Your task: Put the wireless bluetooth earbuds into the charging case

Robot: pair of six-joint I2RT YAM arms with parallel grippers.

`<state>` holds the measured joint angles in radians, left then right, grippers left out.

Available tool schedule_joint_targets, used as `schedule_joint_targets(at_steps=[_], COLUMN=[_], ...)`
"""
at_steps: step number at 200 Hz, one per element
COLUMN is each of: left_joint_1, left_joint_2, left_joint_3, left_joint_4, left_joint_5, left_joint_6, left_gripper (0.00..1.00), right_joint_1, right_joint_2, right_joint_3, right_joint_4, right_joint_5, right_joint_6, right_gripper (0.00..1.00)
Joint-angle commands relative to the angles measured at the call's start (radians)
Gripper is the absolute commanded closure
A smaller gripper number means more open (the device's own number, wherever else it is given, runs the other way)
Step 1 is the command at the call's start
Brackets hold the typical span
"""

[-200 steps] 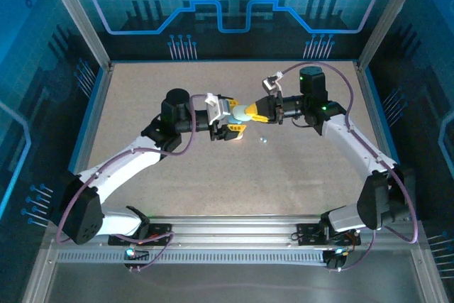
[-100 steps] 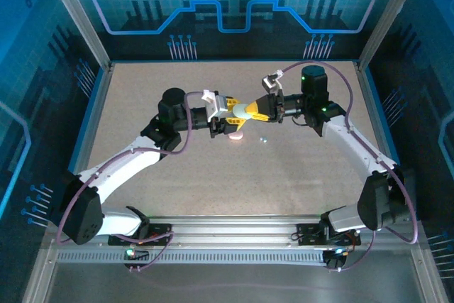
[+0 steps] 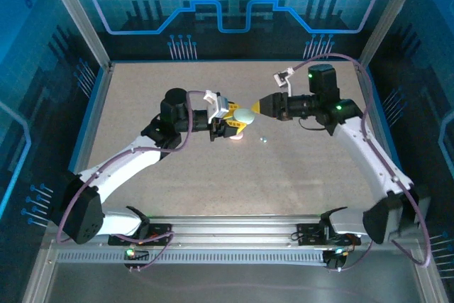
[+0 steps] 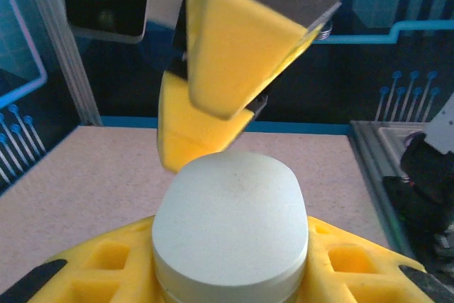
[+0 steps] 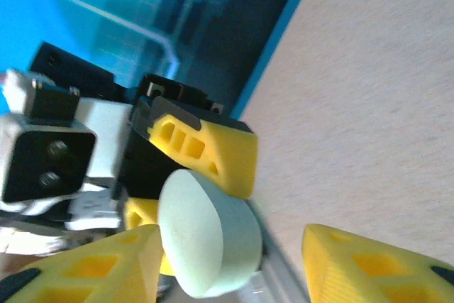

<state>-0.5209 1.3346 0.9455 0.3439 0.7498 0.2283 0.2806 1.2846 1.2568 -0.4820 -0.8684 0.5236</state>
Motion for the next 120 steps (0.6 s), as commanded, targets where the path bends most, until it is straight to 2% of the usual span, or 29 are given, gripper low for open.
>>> schedule_joint_targets(at_steps=[1, 27, 41, 60, 120], left_joint_1=[-0.005, -0.013, -0.016, -0.024, -0.037], left_joint_2=[0.017, 0.026, 0.036, 0.043, 0.043], left_joint_3=[0.046, 0.053, 0.071, 0.079, 0.096], left_joint_4=[-0.006, 0.026, 0.01, 0.005, -0.029], left_joint_5=[0.064, 0.078, 0.098, 0.118, 0.15], left_joint_6=[-0.077, -0.128, -0.139, -0.138, -0.117], left_gripper=[0.75, 0.75, 0.75, 0.75, 0.75], right_joint_1=[0.013, 0.092, 0.139, 0.168, 0.174], right_joint_2=[-0.11, -0.214, -0.241, -0.245, -0.236], right_joint_3=[-0.013, -0.122, -0.145, -0.145, -0.14], right_joint_4=[-0.1, -0.014, 0.014, 0.034, 0.063], right_joint_5=[0.262, 0.382, 0.43, 0.466, 0.497], right_joint_6=[-0.321, -0.575, -0.653, -0.675, -0.655], right_gripper=[0.43, 0.43, 0.43, 0.43, 0.44])
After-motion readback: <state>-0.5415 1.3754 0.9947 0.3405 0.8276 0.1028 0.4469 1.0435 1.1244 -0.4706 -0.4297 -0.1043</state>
